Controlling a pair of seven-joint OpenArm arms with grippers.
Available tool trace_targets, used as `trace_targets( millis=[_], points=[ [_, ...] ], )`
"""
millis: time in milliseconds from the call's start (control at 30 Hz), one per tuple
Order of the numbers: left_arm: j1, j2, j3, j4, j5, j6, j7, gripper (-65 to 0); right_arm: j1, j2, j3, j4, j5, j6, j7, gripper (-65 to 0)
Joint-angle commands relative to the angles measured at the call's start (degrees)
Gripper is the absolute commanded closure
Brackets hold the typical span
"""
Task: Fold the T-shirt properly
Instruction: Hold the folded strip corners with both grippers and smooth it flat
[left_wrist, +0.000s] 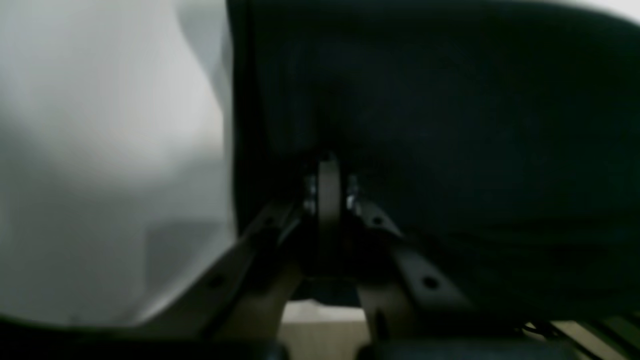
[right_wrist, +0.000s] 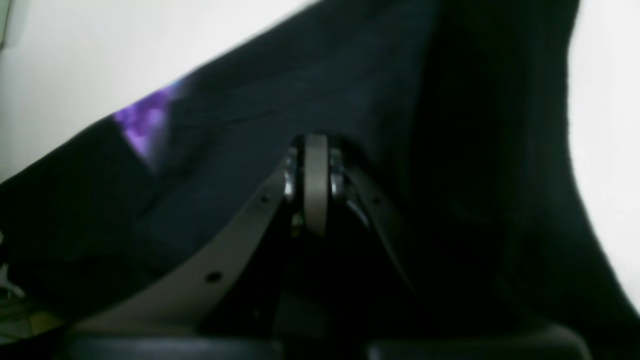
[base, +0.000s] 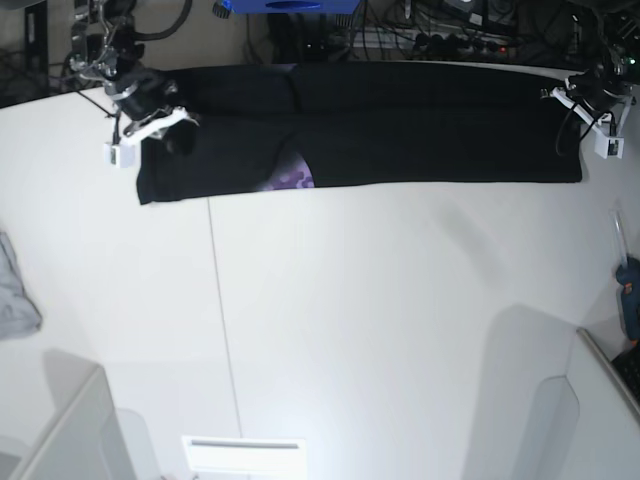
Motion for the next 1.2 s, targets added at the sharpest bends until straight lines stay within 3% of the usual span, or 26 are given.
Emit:
trace_targets(
  millis=[0,200,333,533,767,800,900,967,1033,1167],
  points=[
    [-0.19,-1.13,-0.41,0.48,-1.05,-0.4,-0.86,0.0,0.37,0.76,0.28,-0.32,0.62,0.51,0.89,0.0],
    [-0.45,-1.21,-0.41,-0.13,0.36,-0.4,-0.86,0.0,2.66,0.85,3.18,-6.91,0.53,0.69,0.89,0.0],
    [-0.01,-1.13,-1.28,3.91,0.18,-0.4,-0.86,0.0,2.13,0.85,3.09,-4.37,0.53,0.78,0.8,0.0],
    [2.01,-1.21,-11.92,9.8,-7.91,-2.2,-0.69,0.0,-0.68,0.59,1.86,5.31,0.53,0.78,0.63,0.0],
    [2.01,-2.09,-17.2,7.78,-8.0,-2.2,-0.69,0.0,-2.0,0.76,-1.92,10.05,0.53,0.78,0.63,0.0],
    [2.01,-2.09,-17.46,7.08,-8.17,-2.2,-0.69,-5.6,-2.0,0.76,-2.71,10.14,0.53,0.78,0.63,0.0],
    [1.75,-2.09,-17.46,4.53,-8.43,-2.2,-0.69,-35.9,-1.91,0.76,-4.55,10.14,0.53,0.78,0.63,0.0],
    [1.57,-2.0,-17.37,2.33,-8.43,-2.2,-0.77,-49.5,-1.82,0.76,-5.79,10.14,0.53,0.78,0.63,0.0],
    [1.31,-2.09,-16.93,-0.66,-8.52,-2.2,-0.86,-55.5,-1.65,0.85,-7.1,10.14,0.53,0.78,0.63,0.0],
    [-1.68,-2.09,-16.93,-6.02,-8.0,-2.2,-0.86,-55.5,-1.65,0.85,-8.95,10.14,0.45,0.78,0.63,0.0]
  ],
)
